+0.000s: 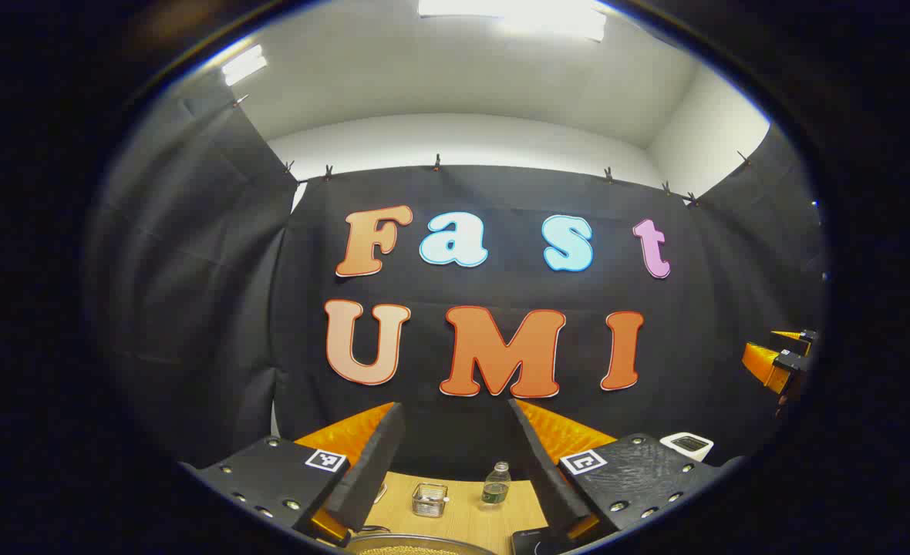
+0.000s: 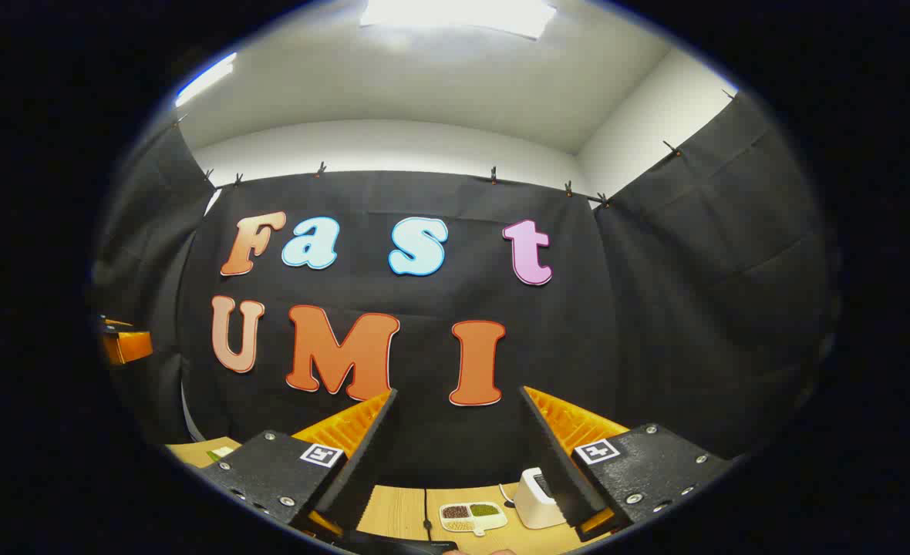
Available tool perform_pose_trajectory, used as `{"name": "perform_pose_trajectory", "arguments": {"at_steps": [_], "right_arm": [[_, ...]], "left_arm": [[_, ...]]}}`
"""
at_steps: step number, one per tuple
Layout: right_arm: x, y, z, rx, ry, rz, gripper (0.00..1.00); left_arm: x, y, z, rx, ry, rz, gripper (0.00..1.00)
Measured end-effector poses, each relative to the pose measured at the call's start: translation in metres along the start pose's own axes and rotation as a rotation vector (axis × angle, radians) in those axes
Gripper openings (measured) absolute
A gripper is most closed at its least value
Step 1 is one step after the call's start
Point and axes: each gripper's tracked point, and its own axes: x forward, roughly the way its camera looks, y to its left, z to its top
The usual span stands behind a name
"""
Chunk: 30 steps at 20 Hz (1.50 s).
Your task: First push the handle of the pot to place it horizontally, then grasp the pot with both hands and set it on the induction cooktop.
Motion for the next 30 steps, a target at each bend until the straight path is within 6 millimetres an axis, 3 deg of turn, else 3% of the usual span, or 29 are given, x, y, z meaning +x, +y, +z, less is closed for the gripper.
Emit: {"name": "perform_pose_trajectory", "arguments": {"at_steps": [3, 7, 11, 15, 20, 21, 23, 24, 25, 27, 28, 29, 30], "right_arm": [[0.000, -0.008, -0.006, 0.014, 0.009, 0.038, 0.97], [-0.001, -0.023, -0.011, 0.019, -0.003, 0.073, 0.94], [-0.002, -0.032, -0.025, 0.019, 0.025, 0.105, 0.94], [-0.002, -0.031, -0.025, 0.026, 0.028, 0.114, 0.94], [-0.008, -0.016, -0.014, -0.007, -0.013, 0.062, 0.93], [-0.012, -0.010, -0.015, -0.002, -0.006, 0.056, 0.93], [-0.018, 0.004, -0.012, -0.001, -0.007, 0.054, 0.94], [-0.020, 0.005, -0.011, -0.012, -0.010, 0.043, 0.94], [-0.021, 0.006, -0.011, -0.022, -0.010, 0.029, 0.94], [-0.026, 0.013, -0.015, -0.025, 0.008, 0.009, 0.94], [-0.029, 0.016, -0.016, -0.024, 0.018, 0.002, 0.93], [-0.032, 0.017, -0.017, -0.027, 0.023, -0.006, 0.94], [-0.035, 0.015, -0.019, -0.033, 0.029, -0.016, 0.94]], "left_arm": [[-0.006, -0.016, 0.006, 0.021, -0.015, 0.026, 0.84], [-0.014, -0.047, 0.007, 0.021, -0.017, 0.035, 0.84], [-0.020, -0.063, 0.002, 0.030, 0.008, 0.044, 0.85], [-0.030, -0.064, 0.007, 0.040, 0.002, 0.047, 0.85], [-0.023, -0.054, 0.002, 0.057, 0.018, -0.025, 0.85], [-0.023, -0.052, -0.002, 0.053, 0.028, -0.041, 0.89], [-0.020, -0.046, -0.006, 0.032, 0.049, -0.073, 0.75], [-0.019, -0.043, -0.013, 0.025, 0.069, -0.081, 0.72], [-0.017, -0.043, -0.020, 0.015, 0.094, -0.104, 0.53], [-0.015, -0.042, -0.034, 0.000, 0.138, -0.139, 0.29], [-0.015, -0.043, -0.044, -0.008, 0.173, -0.159, 0.24], [-0.015, -0.041, -0.056, -0.018, 0.213, -0.174, 0.09], [-0.017, -0.043, -0.069, -0.026, 0.254, -0.191, 0.09]]}}
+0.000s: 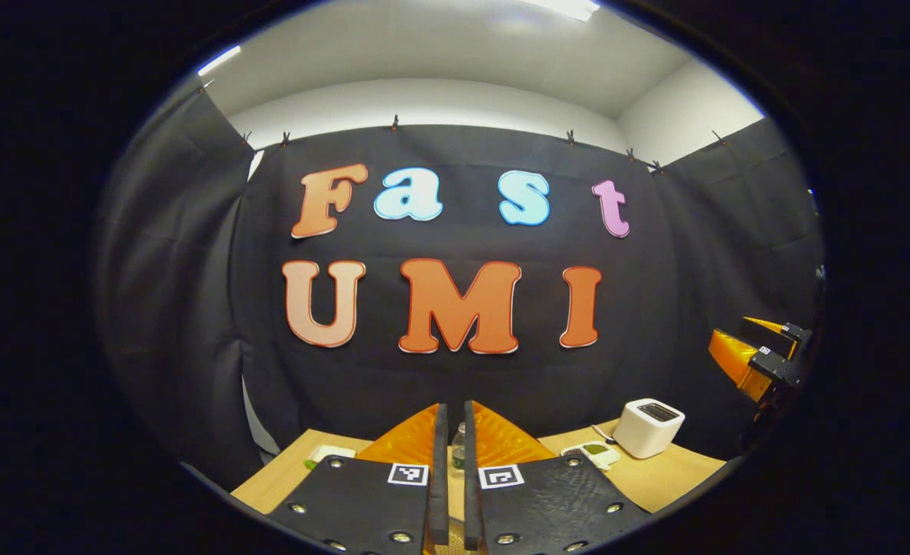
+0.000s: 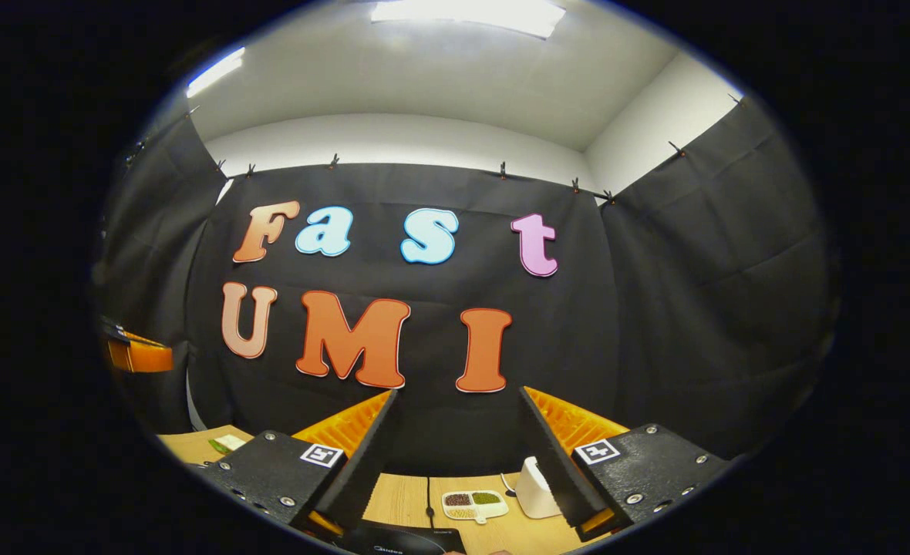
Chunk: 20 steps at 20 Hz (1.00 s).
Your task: First push the handle of the pot to place it horizontally, then grasp the pot with both hands and set it on the induction cooktop.
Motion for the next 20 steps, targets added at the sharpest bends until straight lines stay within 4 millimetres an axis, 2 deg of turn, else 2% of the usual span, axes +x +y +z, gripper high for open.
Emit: {"name": "perform_pose_trajectory", "arguments": {"at_steps": [1, 4, 8, 10, 14, 20], "right_arm": [[-0.002, 0.000, -0.002, -0.007, 0.008, -0.007, 0.94], [-0.004, 0.002, -0.007, -0.019, 0.021, -0.019, 0.94], [-0.002, 0.000, -0.010, -0.037, 0.022, -0.031, 0.93], [-0.001, 0.000, -0.014, -0.044, 0.027, -0.034, 0.94], [0.000, -0.004, -0.022, -0.044, 0.046, -0.036, 0.94], [0.001, -0.018, -0.031, -0.058, 0.063, -0.061, 0.94]], "left_arm": [[0.001, 0.001, -0.012, -0.002, 0.044, -0.013, 0.03], [0.004, 0.001, -0.061, 0.009, 0.213, -0.049, 0.02], [-0.011, -0.003, -0.136, 0.015, 0.465, -0.104, 0.02], [-0.025, -0.006, -0.169, 0.036, 0.576, -0.124, 0.02], [-0.048, -0.010, -0.214, 0.070, 0.761, -0.148, 0.02], [-0.099, 0.003, -0.276, 0.107, 1.033, -0.140, 0.03]]}}
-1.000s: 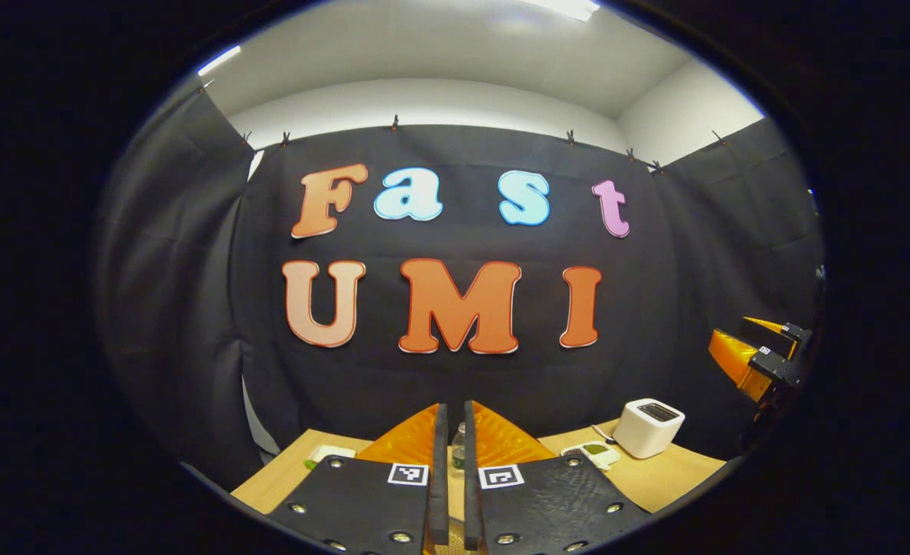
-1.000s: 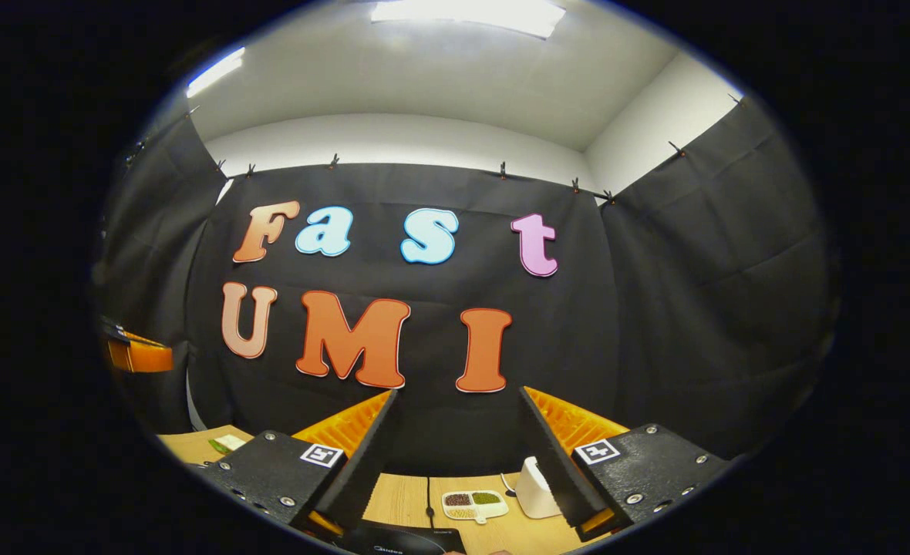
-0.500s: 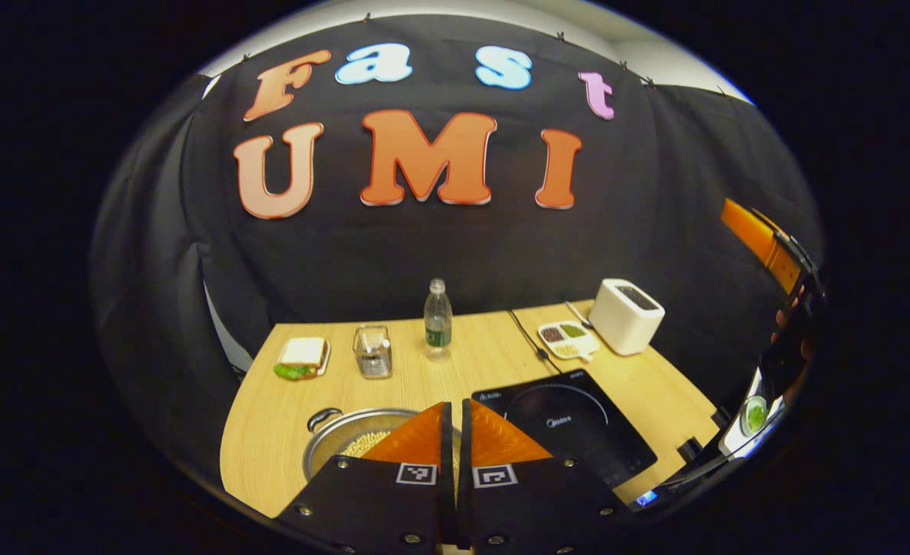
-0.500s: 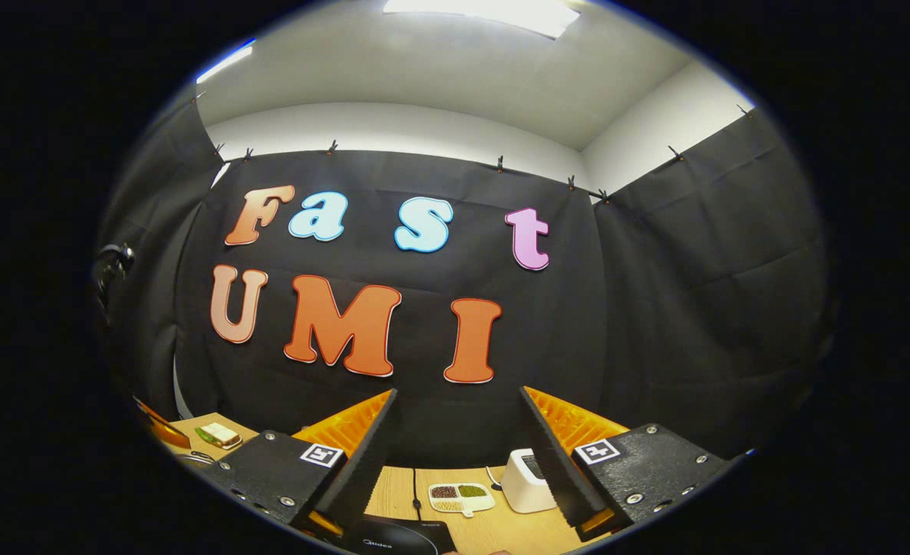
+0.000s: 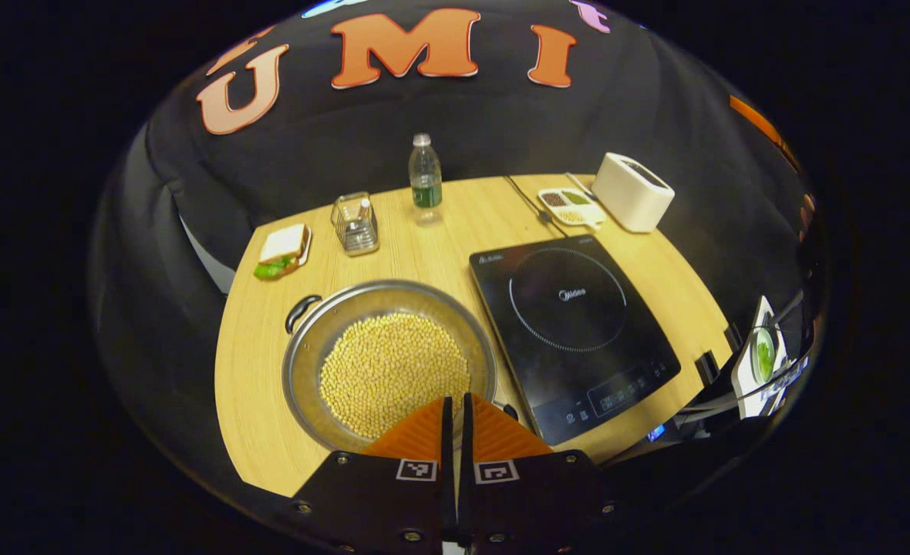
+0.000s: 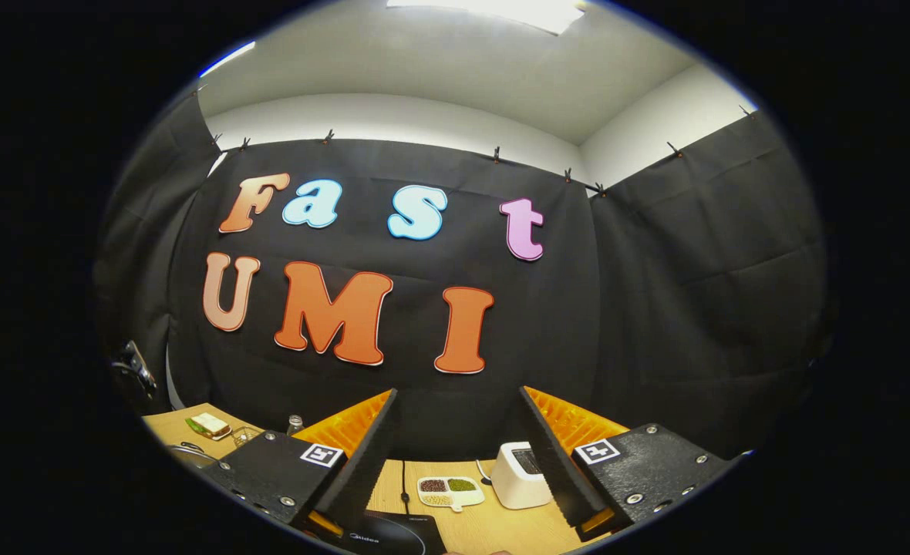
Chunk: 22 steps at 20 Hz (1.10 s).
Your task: First push the handle of the pot to place it horizontally, then grasp the pot with both hands and set it on the induction cooktop.
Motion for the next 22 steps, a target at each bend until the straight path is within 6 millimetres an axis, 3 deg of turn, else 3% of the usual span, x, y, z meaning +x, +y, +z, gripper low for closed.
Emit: {"name": "perform_pose_trajectory", "arguments": {"at_steps": [6, 9, 14, 17, 22], "right_arm": [[0.001, -0.017, -0.011, -0.016, 0.026, -0.035, 0.94], [0.003, -0.025, -0.014, -0.029, 0.035, -0.058, 0.94], [0.002, -0.039, -0.011, -0.053, 0.033, -0.089, 0.94], [0.001, -0.050, -0.007, -0.066, 0.025, -0.112, 0.94], [0.001, -0.063, -0.008, -0.078, 0.030, -0.145, 0.94]], "left_arm": [[0.008, -0.012, -0.067, -0.003, 0.222, -0.075, 0.03], [0.017, -0.010, -0.094, 0.032, 0.318, -0.065, 0.03], [0.041, -0.022, -0.128, 0.092, 0.422, -0.059, 0.03], [0.054, -0.029, -0.131, 0.084, 0.434, -0.078, 0.04], [0.073, -0.033, -0.117, 0.069, 0.423, -0.072, 0.03]]}}
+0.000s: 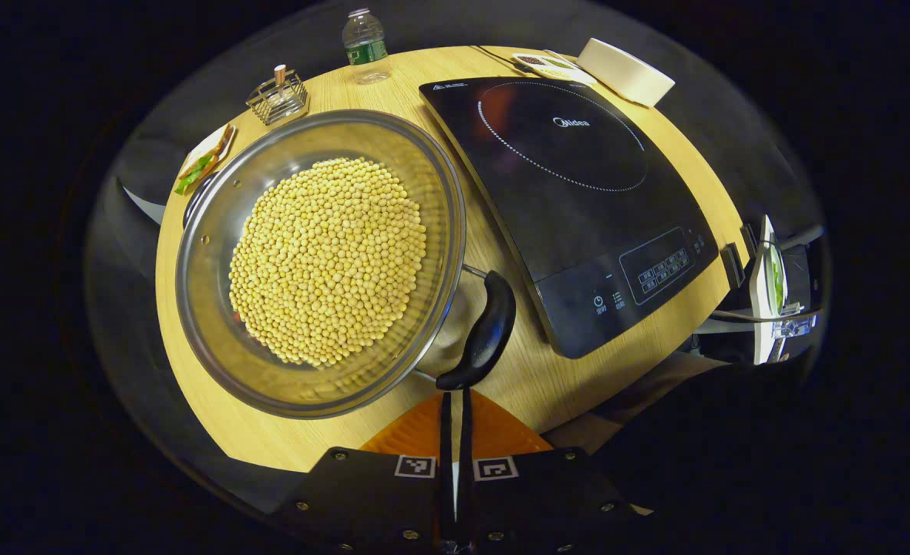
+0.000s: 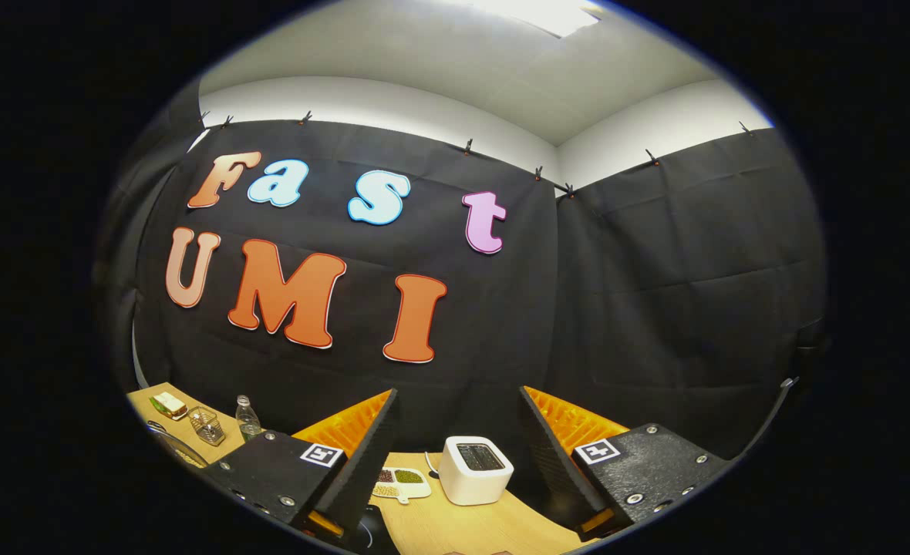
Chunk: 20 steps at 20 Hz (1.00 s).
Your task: First push the handle of the pot to place it horizontally, then grasp the pot with both hands and set it on the induction cooktop.
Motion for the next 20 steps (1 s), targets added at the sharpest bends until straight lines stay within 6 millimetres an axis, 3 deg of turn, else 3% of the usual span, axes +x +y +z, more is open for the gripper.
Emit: {"name": "perform_pose_trajectory", "arguments": {"at_steps": [8, 20], "right_arm": [[0.000, -0.013, -0.002, -0.004, 0.007, -0.035, 0.94], [-0.007, -0.018, -0.001, -0.031, 0.008, -0.056, 0.94]], "left_arm": [[0.012, -0.003, 0.031, -0.007, -0.028, -0.012, 0.03], [0.008, -0.006, 0.076, 0.068, -0.095, 0.032, 0.02]]}}
